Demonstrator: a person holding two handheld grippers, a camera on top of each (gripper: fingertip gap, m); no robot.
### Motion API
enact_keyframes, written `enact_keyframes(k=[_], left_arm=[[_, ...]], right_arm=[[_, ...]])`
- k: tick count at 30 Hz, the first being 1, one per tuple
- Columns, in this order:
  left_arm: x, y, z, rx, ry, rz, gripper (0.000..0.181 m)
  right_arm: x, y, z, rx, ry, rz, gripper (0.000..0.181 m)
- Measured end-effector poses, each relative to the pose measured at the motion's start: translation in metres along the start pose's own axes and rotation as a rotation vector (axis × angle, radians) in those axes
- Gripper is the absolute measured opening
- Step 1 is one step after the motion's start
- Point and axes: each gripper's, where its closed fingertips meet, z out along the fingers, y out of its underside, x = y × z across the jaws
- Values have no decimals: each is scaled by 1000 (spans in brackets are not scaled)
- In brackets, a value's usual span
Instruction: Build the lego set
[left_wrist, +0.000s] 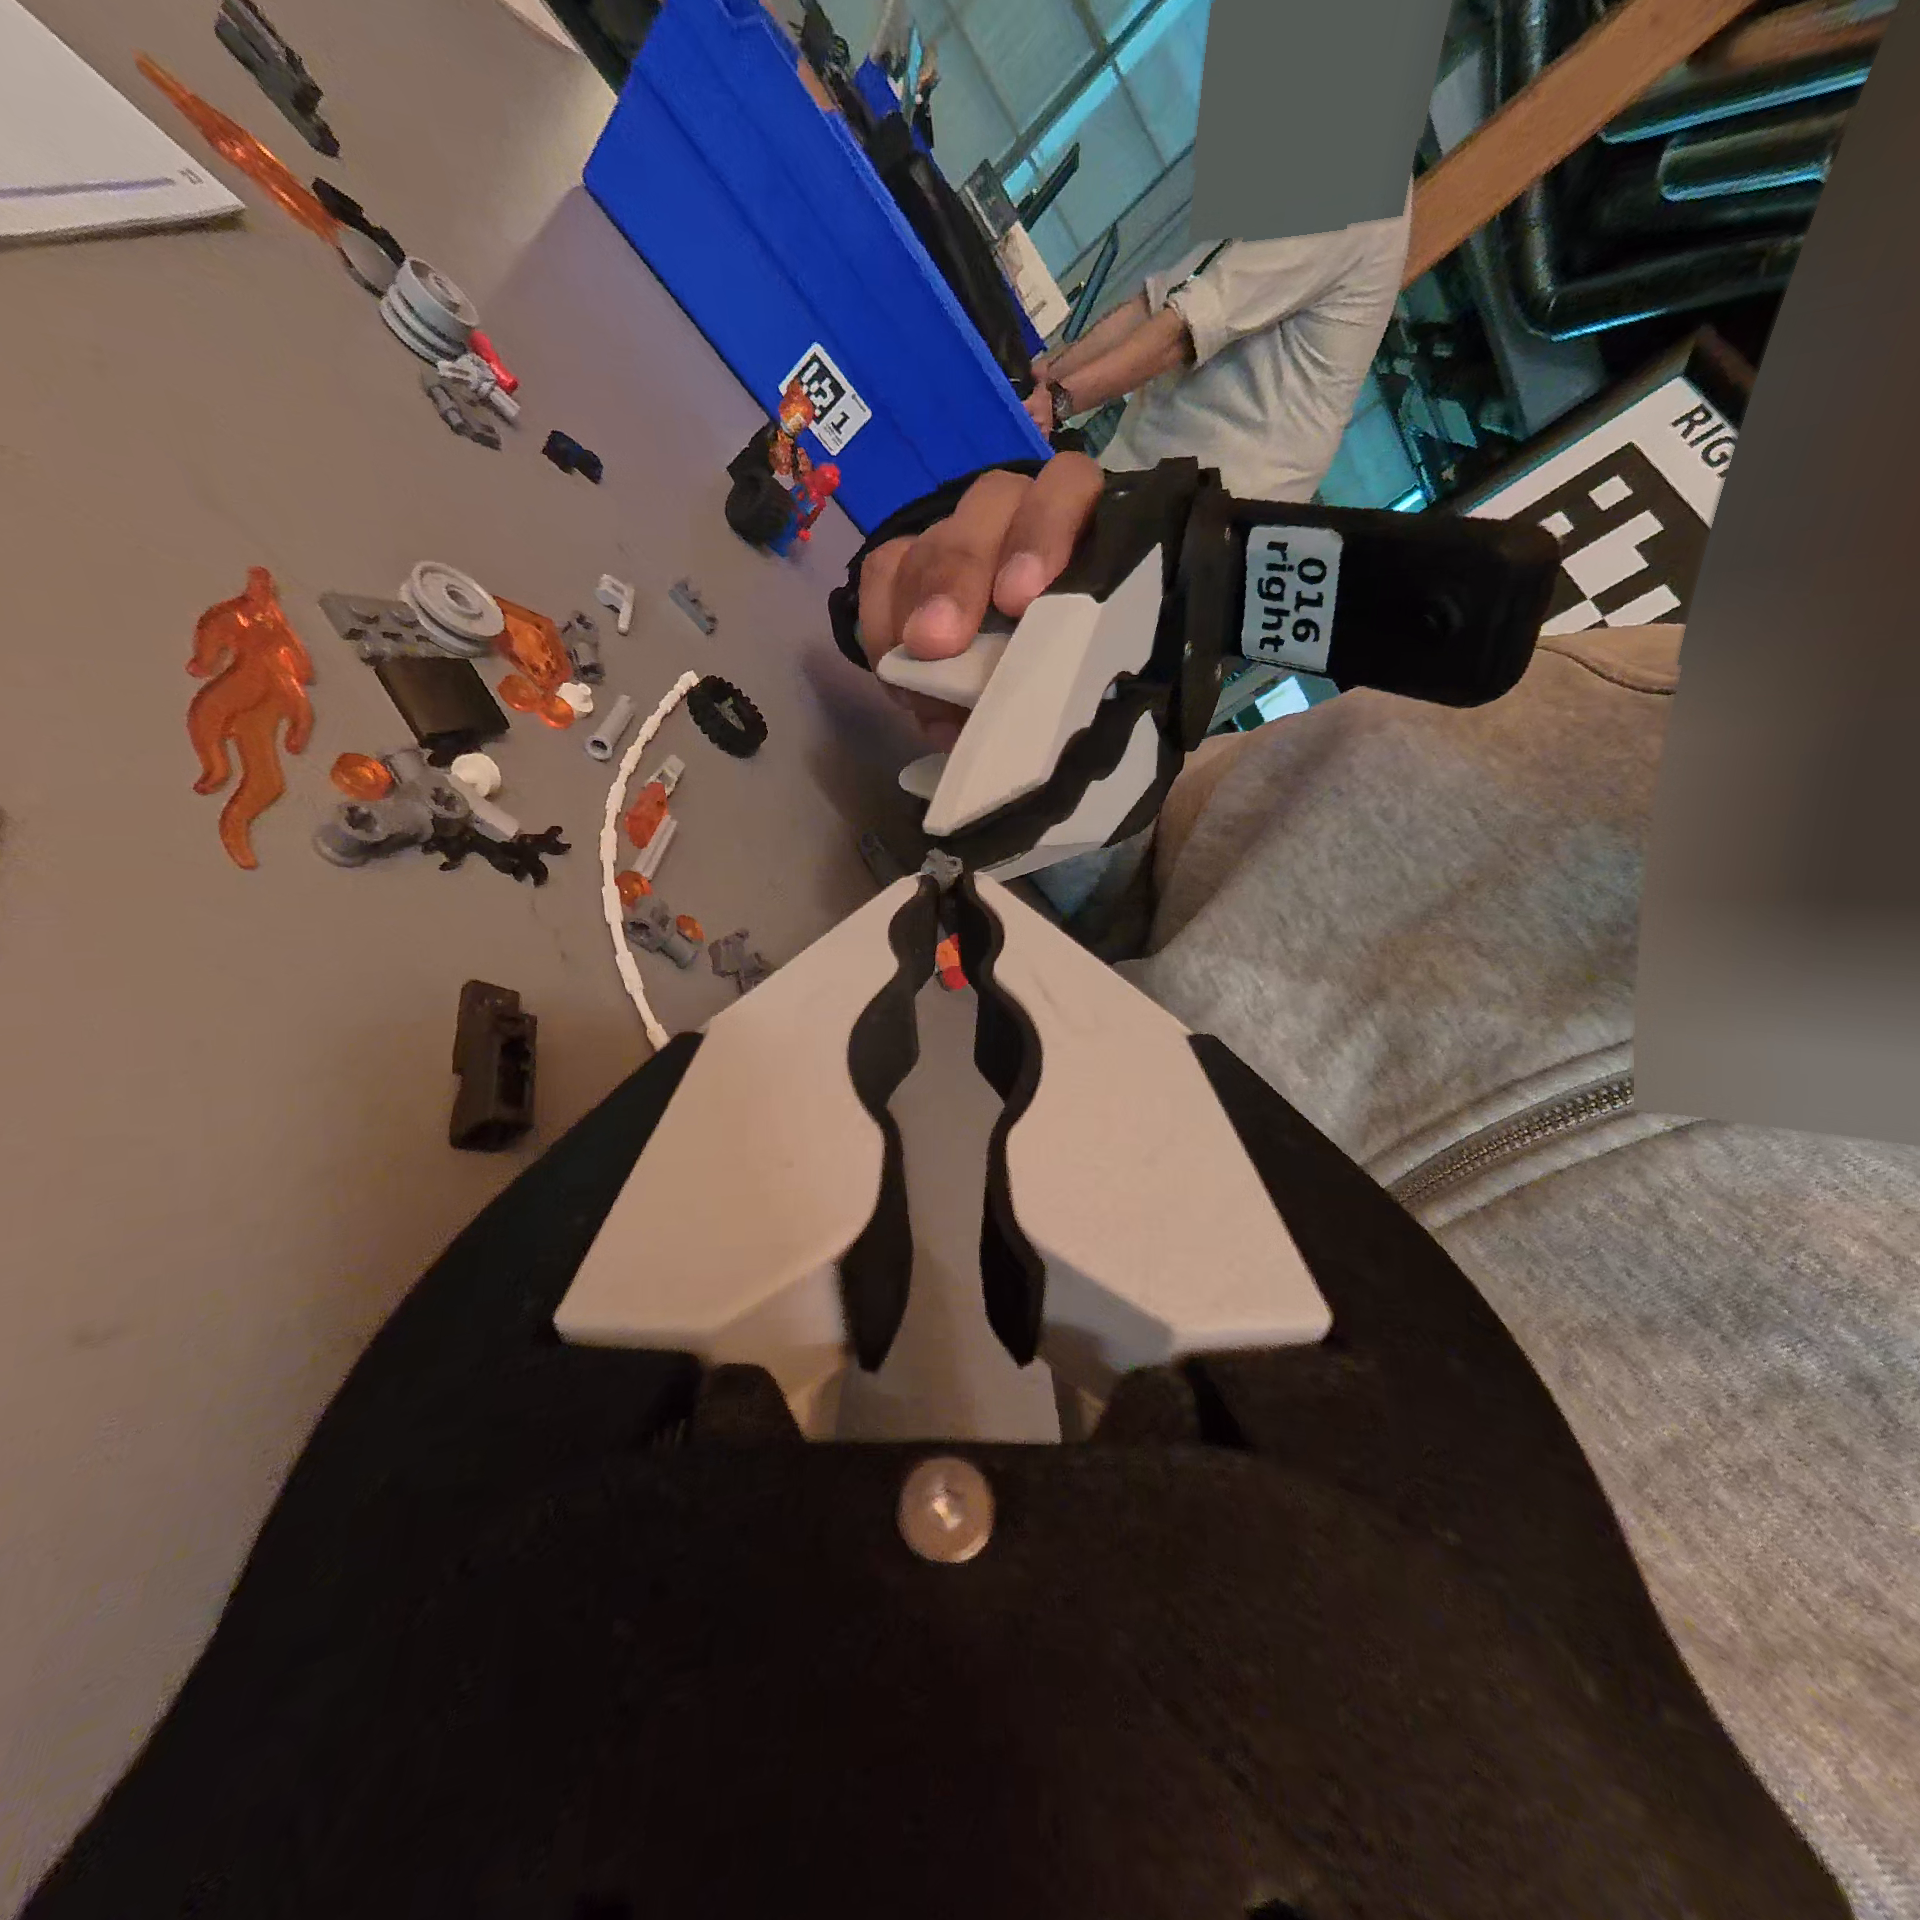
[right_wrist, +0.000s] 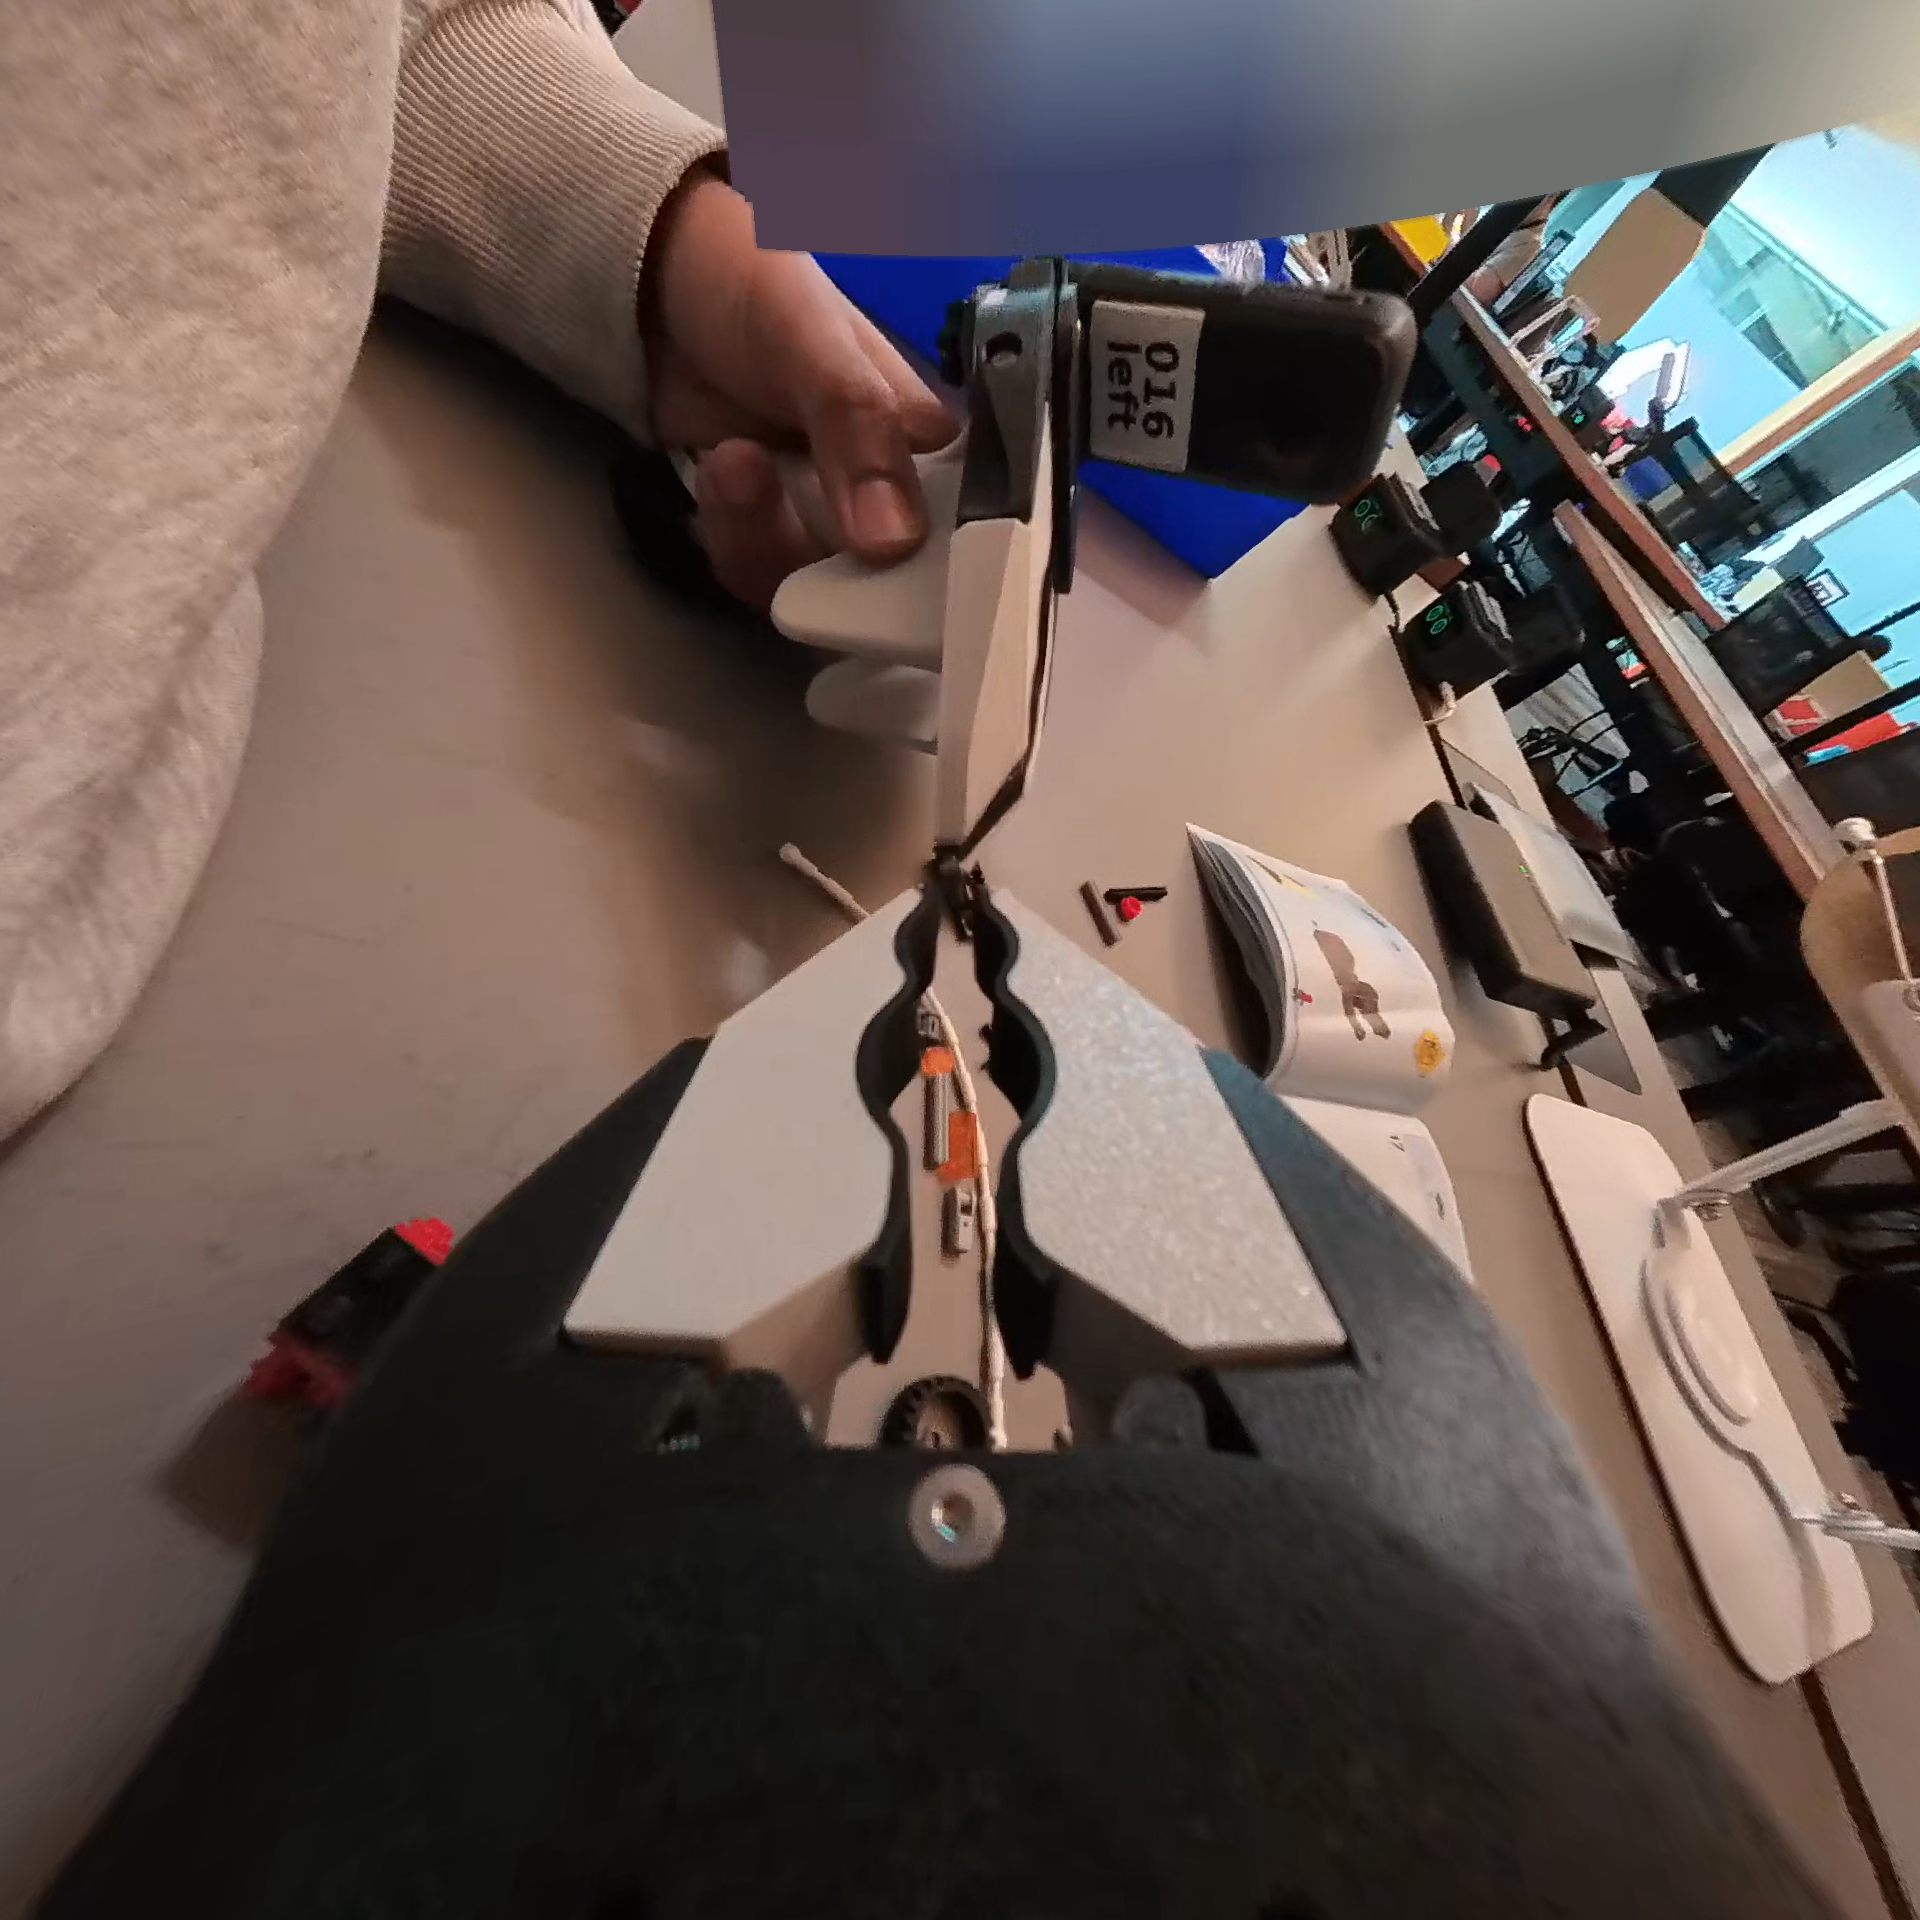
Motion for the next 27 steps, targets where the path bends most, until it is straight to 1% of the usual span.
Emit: enact_keyframes(k=[9,27], left_arm=[[-1,2,2,-16,4,-10,0],[-1,0,3,-6,9,-20,0]], right_arm=[[-3,0,3,-20,4,-38,2],[-2,0,2,-26,19,-39,2]])
